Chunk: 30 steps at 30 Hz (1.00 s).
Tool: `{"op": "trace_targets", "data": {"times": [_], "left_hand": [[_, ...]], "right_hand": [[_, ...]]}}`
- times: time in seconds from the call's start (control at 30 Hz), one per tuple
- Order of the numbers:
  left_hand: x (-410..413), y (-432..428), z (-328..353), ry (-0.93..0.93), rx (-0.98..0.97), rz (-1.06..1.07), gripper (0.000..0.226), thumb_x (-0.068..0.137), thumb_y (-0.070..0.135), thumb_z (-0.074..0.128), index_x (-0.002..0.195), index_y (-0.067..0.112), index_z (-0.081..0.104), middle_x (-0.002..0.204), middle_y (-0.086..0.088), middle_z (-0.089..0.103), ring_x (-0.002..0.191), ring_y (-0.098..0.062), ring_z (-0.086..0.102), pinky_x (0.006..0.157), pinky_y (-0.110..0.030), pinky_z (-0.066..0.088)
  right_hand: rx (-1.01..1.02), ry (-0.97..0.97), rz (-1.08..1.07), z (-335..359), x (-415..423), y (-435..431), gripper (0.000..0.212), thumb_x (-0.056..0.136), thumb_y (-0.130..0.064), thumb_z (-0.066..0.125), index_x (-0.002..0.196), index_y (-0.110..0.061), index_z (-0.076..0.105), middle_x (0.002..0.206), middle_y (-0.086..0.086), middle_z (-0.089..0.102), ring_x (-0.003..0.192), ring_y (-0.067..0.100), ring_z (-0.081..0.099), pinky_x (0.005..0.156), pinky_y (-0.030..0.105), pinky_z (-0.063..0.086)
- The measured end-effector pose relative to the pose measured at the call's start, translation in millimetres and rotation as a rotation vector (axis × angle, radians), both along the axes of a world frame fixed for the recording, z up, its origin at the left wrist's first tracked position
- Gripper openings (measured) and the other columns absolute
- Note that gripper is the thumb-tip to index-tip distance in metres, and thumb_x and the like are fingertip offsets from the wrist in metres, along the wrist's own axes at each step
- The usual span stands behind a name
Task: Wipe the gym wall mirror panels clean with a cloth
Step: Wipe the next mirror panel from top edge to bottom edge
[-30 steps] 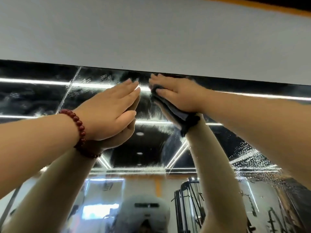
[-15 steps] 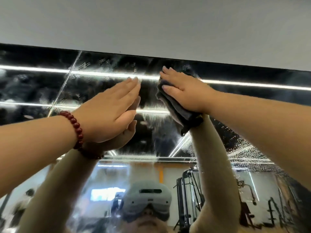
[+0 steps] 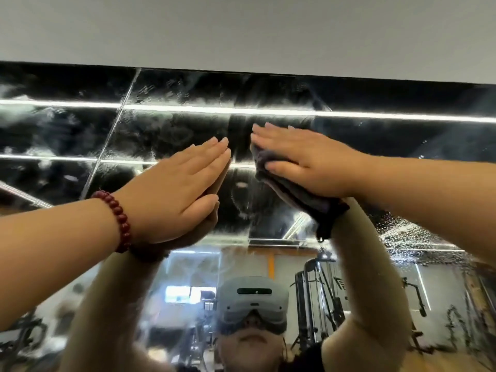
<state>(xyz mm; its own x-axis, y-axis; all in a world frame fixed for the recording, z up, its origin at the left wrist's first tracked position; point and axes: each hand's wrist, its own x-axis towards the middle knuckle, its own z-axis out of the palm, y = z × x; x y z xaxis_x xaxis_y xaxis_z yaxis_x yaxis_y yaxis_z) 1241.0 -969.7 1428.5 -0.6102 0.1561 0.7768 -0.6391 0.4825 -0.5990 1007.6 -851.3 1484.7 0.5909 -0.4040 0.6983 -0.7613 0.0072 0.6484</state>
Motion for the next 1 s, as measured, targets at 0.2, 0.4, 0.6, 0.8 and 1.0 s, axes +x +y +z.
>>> {"op": "trace_targets", "data": {"times": [0.2, 0.4, 0.6, 0.8, 1.0], "left_hand": [[-1.5, -10.1, -4.4, 0.026, -0.116, -0.058, 0.069, 0.096, 0.045, 0.022, 0.153, 0.006, 0.019, 0.161, -0.01, 0.015, 0.149, -0.019, 0.012, 0.119, -0.029, 0.003], [-0.7, -8.3, -6.7, 0.0, -0.16, -0.076, 0.066, 0.097, 0.038, 0.026, 0.149, -0.002, 0.032, 0.157, -0.018, 0.028, 0.145, -0.026, 0.022, 0.118, -0.031, 0.006], [7.5, -11.5, -31.4, -0.023, -0.15, -0.051, 0.069, 0.098, 0.042, 0.025, 0.152, 0.0, 0.028, 0.16, -0.016, 0.021, 0.148, -0.026, 0.016, 0.119, -0.029, 0.001], [8.6, -18.3, -47.3, -0.012, -0.178, -0.039, 0.068, 0.097, 0.039, 0.028, 0.148, -0.005, 0.034, 0.157, -0.022, 0.028, 0.146, -0.033, 0.027, 0.116, -0.042, 0.016], [9.7, -15.8, -48.6, -0.005, -0.14, -0.056, 0.07, 0.095, 0.04, 0.023, 0.151, -0.002, 0.03, 0.16, -0.018, 0.022, 0.149, -0.029, 0.019, 0.12, -0.038, 0.009]], "right_hand": [[-0.08, 0.001, 0.009, -30.4, 13.0, -13.2, 0.061, 0.101, -0.049, 0.032, 0.156, -0.023, 0.024, 0.164, -0.008, 0.015, 0.151, 0.007, 0.01, 0.121, 0.027, 0.007], [0.057, 0.282, 0.075, -86.7, 5.1, -13.1, 0.058, 0.099, -0.042, 0.041, 0.15, -0.016, 0.039, 0.158, -0.002, 0.034, 0.148, 0.015, 0.028, 0.12, 0.039, 0.023], [-0.062, -0.198, 0.021, -46.7, 10.3, -3.8, 0.058, 0.103, -0.037, 0.045, 0.155, -0.019, 0.027, 0.163, -0.004, 0.018, 0.151, 0.011, 0.011, 0.124, 0.034, 0.009], [-0.078, 0.073, 0.056, -106.0, 30.0, -24.9, 0.065, 0.093, -0.046, 0.045, 0.148, -0.012, 0.044, 0.156, 0.006, 0.037, 0.146, 0.022, 0.032, 0.118, 0.037, 0.02], [0.088, 0.221, 0.07, -133.6, 22.9, -14.6, 0.053, 0.097, -0.027, 0.045, 0.146, -0.009, 0.047, 0.153, 0.005, 0.042, 0.144, 0.02, 0.037, 0.119, 0.031, 0.022]]}}
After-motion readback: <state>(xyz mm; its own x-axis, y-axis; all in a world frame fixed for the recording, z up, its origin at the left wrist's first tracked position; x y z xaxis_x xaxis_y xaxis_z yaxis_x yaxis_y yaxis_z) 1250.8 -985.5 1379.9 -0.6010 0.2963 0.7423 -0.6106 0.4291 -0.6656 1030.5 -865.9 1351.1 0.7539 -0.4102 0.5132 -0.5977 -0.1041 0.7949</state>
